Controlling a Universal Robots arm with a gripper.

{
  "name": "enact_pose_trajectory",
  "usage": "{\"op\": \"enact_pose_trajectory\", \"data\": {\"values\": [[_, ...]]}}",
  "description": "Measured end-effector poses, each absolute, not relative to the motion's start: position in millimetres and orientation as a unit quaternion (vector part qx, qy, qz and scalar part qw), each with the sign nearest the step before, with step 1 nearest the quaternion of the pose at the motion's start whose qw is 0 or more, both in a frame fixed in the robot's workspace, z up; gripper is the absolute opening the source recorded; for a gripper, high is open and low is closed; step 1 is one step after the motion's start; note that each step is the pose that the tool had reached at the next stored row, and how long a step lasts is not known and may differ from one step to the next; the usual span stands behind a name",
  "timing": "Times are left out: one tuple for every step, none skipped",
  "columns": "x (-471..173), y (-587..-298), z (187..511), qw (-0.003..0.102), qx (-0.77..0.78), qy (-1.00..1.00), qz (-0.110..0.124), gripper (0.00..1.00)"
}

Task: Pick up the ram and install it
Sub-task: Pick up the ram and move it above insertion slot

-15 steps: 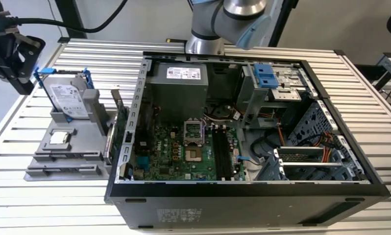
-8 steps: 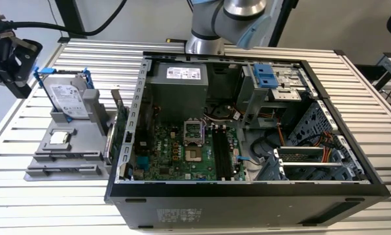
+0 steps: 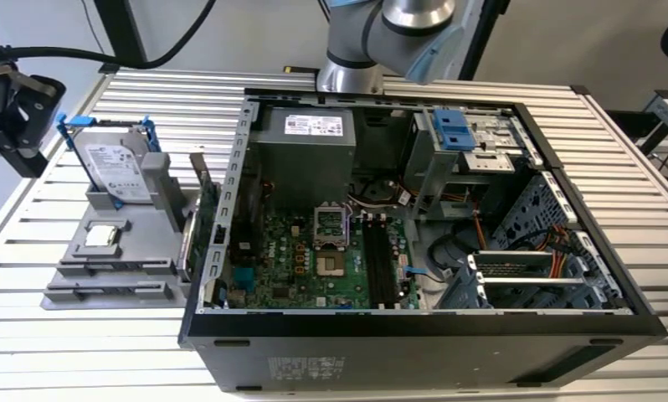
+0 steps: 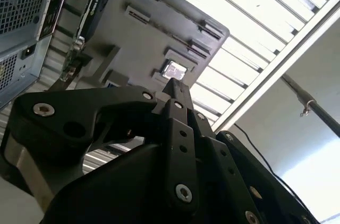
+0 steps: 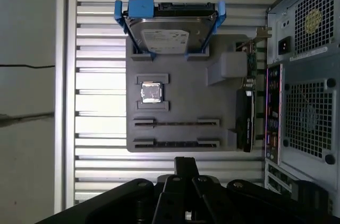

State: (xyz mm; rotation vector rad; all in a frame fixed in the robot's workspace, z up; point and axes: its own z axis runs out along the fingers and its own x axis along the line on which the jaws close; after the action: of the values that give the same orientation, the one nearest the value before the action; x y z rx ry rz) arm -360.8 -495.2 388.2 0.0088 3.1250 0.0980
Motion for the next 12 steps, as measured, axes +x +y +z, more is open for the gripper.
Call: {"op": "enact_pose_trajectory", "data": {"values": [[-360.8, -496.3, 388.1, 0.007, 0.003, 0.999, 0.031, 0.0], [-360.8, -497.3, 388.1, 0.008, 0.003, 0.999, 0.031, 0.0], [-360.8, -498.1, 388.2, 0.007, 0.003, 0.999, 0.031, 0.0], [-360.8, -498.6, 388.2, 0.007, 0.003, 0.999, 0.031, 0.0], [-360.9, -498.9, 388.2, 0.007, 0.003, 0.999, 0.031, 0.0], [-360.8, -499.0, 388.2, 0.007, 0.003, 0.999, 0.031, 0.0], [-360.8, -499.0, 388.2, 0.008, 0.003, 0.999, 0.031, 0.0], [-360.8, -499.2, 388.1, 0.008, 0.003, 0.999, 0.031, 0.0], [-360.8, -499.2, 388.1, 0.007, 0.003, 0.999, 0.031, 0.0], [-360.8, -499.2, 388.2, 0.007, 0.003, 0.999, 0.031, 0.0], [-360.8, -499.2, 388.2, 0.007, 0.003, 0.999, 0.031, 0.0], [-360.8, -499.2, 388.2, 0.007, 0.003, 0.999, 0.031, 0.0]]}}
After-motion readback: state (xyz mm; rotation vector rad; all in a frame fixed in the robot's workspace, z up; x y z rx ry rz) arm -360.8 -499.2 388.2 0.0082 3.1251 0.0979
